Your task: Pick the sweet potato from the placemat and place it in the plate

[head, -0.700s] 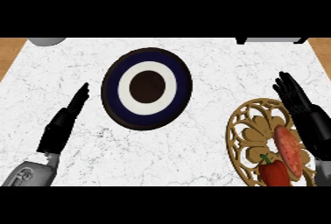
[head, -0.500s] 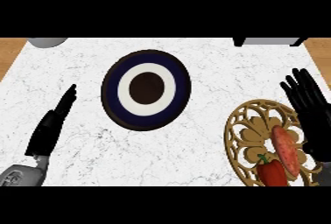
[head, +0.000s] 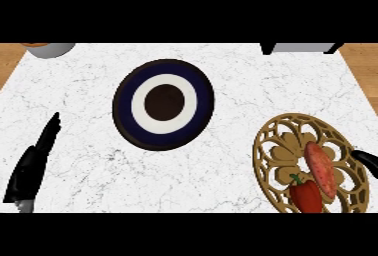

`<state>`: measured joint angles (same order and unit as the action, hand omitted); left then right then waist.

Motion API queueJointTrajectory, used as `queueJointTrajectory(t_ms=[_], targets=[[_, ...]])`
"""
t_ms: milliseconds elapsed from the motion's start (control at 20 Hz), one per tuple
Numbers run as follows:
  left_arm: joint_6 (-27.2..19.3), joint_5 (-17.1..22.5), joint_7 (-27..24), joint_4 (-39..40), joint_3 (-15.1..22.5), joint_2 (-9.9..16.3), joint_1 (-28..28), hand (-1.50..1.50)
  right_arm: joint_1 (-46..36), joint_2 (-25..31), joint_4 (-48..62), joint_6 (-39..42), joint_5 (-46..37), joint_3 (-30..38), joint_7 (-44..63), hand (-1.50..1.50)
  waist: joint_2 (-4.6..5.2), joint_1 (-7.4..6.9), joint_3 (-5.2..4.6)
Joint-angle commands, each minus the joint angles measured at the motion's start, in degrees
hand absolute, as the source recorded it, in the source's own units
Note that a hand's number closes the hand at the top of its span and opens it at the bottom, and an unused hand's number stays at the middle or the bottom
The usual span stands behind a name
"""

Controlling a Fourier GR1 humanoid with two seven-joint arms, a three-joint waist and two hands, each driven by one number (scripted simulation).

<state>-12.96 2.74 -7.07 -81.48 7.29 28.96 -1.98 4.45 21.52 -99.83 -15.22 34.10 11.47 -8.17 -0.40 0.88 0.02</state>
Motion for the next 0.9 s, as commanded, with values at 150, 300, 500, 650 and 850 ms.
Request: queueJointTrajectory(t_ms=[150,300,500,650,850], targets=[[0.3,-1.8,-2.8,-2.2,-2.1,-1.6,-4.3,0.0,12.1,-2.0,-12.3,3.0,4.3,8.3,0.4,-1.5,0.26,-0.5,-0.03],[1.1,-1.2,-1.2,-0.9,-2.2,-1.4,-2.2,0.0,19.3,0.3,-17.4,8.6,2.4,4.5,3.3,-1.5,0.23,0.0,-0.06],[0.5,-1.8,-3.3,-1.4,-2.2,-1.2,-3.9,0.0,22.5,12.8,-17.4,14.3,0.3,7.4,11.0,-1.5,0.25,0.0,-0.18],[1.2,-1.3,-0.6,-3.4,-2.2,-0.9,-2.9,0.0,22.5,18.8,-14.8,17.8,-2.5,8.0,14.4,-1.5,0.35,-0.75,-0.08],[2.1,-1.8,-3.9,-0.8,-2.6,-1.6,-4.1,0.0,20.7,22.3,-13.1,18.9,-4.4,7.2,20.8,-1.5,0.5,-1.16,-0.09]])
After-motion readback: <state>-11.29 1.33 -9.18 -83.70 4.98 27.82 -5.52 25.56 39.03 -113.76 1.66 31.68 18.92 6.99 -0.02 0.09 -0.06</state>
